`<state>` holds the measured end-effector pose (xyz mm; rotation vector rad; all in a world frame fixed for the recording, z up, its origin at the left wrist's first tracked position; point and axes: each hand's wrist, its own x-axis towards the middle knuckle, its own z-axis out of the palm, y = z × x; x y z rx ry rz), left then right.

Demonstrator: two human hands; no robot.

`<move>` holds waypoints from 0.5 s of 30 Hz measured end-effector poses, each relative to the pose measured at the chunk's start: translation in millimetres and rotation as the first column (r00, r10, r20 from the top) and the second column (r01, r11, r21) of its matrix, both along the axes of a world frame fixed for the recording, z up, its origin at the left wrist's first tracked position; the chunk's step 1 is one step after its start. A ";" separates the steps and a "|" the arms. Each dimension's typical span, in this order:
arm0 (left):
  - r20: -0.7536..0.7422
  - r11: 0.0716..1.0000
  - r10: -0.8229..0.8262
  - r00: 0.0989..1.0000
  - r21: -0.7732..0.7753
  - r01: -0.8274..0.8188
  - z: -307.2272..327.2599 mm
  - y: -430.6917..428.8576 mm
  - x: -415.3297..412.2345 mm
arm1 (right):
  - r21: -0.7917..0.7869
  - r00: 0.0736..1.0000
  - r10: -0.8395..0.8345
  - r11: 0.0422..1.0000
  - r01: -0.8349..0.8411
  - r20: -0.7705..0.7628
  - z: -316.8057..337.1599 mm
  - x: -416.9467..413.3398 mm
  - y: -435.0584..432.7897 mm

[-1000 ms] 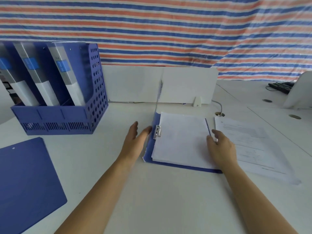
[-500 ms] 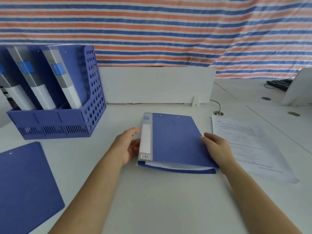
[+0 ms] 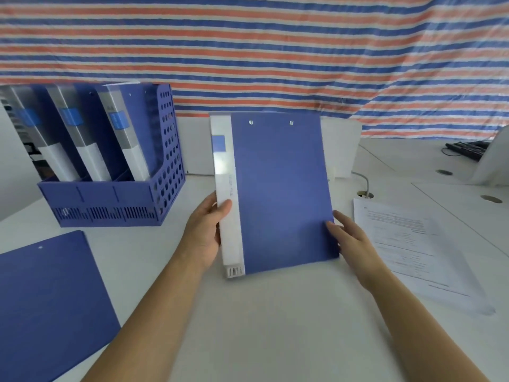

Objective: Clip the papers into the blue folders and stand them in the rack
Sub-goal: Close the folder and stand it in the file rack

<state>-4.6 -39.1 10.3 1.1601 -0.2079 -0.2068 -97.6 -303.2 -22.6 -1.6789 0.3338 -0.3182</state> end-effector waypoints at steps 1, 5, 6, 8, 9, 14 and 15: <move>0.051 1.000 -0.009 0.999 -0.013 0.010 4.1 3.5 0.6 | -0.032 0.999 0.020 0.999 -0.019 0.033 3.9 0.1 3.4; 0.155 0.993 -0.064 0.986 0.111 0.047 15.1 16.0 -0.5 | -0.039 0.995 0.017 0.999 -0.014 0.102 8.1 1.4 13.9; 0.168 0.985 -0.098 0.981 0.158 0.071 17.9 19.5 -2.2 | -0.041 0.995 0.026 0.999 -0.022 0.097 7.0 1.4 15.6; 0.199 0.959 -0.166 0.966 0.260 0.112 26.9 26.6 -4.5 | -0.066 0.993 0.050 0.997 -0.043 0.105 7.0 1.3 18.6; 0.214 0.945 -0.194 0.957 0.303 0.124 33.1 30.6 -5.3 | -0.077 0.991 0.056 0.996 -0.047 0.121 8.8 1.9 20.1; 0.237 0.898 -0.227 0.945 0.427 0.109 53.8 49.7 -9.4 | -0.091 0.984 0.086 0.993 -0.072 0.158 20.4 10.0 32.9; 0.243 0.892 -0.219 0.945 0.442 0.094 54.6 54.2 -12.3 | -0.105 0.983 0.095 0.991 -0.079 0.159 21.9 12.8 36.8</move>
